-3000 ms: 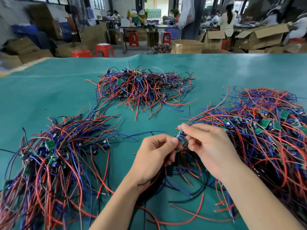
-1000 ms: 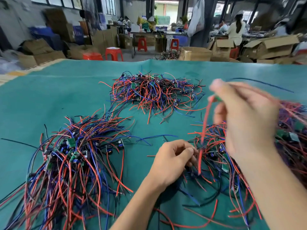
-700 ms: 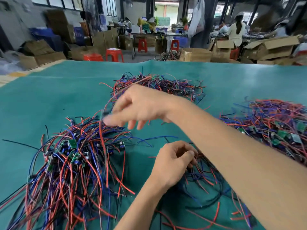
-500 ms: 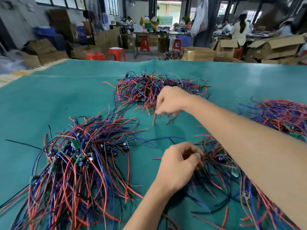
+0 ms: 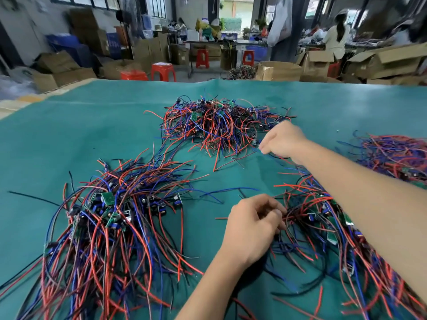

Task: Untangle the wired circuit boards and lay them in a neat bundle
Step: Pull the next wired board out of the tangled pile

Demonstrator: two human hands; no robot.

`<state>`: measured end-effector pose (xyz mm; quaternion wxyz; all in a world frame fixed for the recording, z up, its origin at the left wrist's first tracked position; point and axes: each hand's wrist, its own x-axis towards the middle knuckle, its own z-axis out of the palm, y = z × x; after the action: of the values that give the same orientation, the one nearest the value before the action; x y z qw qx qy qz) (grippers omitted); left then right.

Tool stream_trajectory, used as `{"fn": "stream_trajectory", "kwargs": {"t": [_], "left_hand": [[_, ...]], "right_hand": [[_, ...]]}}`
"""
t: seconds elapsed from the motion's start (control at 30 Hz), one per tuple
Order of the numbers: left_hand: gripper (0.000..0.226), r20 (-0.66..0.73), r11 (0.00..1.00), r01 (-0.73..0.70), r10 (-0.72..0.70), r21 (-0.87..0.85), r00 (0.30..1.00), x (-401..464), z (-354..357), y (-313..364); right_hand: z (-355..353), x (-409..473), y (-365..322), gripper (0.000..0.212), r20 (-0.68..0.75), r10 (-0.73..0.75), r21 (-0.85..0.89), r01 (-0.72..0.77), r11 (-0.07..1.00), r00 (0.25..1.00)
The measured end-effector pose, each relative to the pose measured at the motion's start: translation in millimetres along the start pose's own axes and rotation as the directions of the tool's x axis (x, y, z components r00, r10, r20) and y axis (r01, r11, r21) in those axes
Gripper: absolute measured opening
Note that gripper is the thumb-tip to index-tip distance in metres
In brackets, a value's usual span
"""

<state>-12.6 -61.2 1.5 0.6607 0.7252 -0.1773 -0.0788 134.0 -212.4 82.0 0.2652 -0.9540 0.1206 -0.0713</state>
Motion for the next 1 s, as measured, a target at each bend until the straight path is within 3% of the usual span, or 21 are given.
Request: {"fn": "stream_trajectory", "kwargs": {"t": [0.17,0.37,0.5,0.6,0.67,0.83,1.0], "left_hand": [[0.017,-0.062,0.994,0.047,-0.053,-0.099,0.997,-0.2,-0.7,0.7],[0.019,-0.156,0.977,0.040,-0.074,-0.210,0.985,0.2,-2.3,7.7],[0.029,-0.184,0.977,0.031,-0.070,-0.210,0.980,-0.3,-1.7,8.5],[0.031,-0.178,0.980,0.027,-0.063,-0.197,0.982,-0.3,-1.8,7.9],[0.029,-0.158,0.975,0.023,-0.058,-0.219,0.986,-0.7,-2.3,9.1],[0.023,-0.110,0.970,-0.012,-0.015,-0.241,0.994,-2.1,-3.3,11.8],[0.020,-0.098,0.982,-0.010,-0.009,-0.190,0.995,-2.8,-3.3,9.9]], "right_hand": [[-41.0,-22.5,-2.7,0.021,-0.055,0.027,0.262,-0.012,0.965,0.998],[-76.0,-87.8,-9.8,0.016,-0.017,-0.043,0.697,0.042,0.715,0.999],[-83.3,-141.5,-1.5,0.020,0.006,-0.159,0.907,0.062,0.416,0.987],[-70.2,-165.0,13.9,0.025,0.101,-0.223,0.994,-0.093,0.050,0.970],[-49.8,-170.4,23.7,0.029,0.214,-0.184,0.969,-0.232,-0.084,0.959],[5.2,-174.9,34.3,0.027,0.478,-0.059,0.875,-0.481,-0.048,0.876],[12.2,-179.0,39.0,0.026,0.396,-0.044,0.890,-0.371,0.264,0.917]]}}
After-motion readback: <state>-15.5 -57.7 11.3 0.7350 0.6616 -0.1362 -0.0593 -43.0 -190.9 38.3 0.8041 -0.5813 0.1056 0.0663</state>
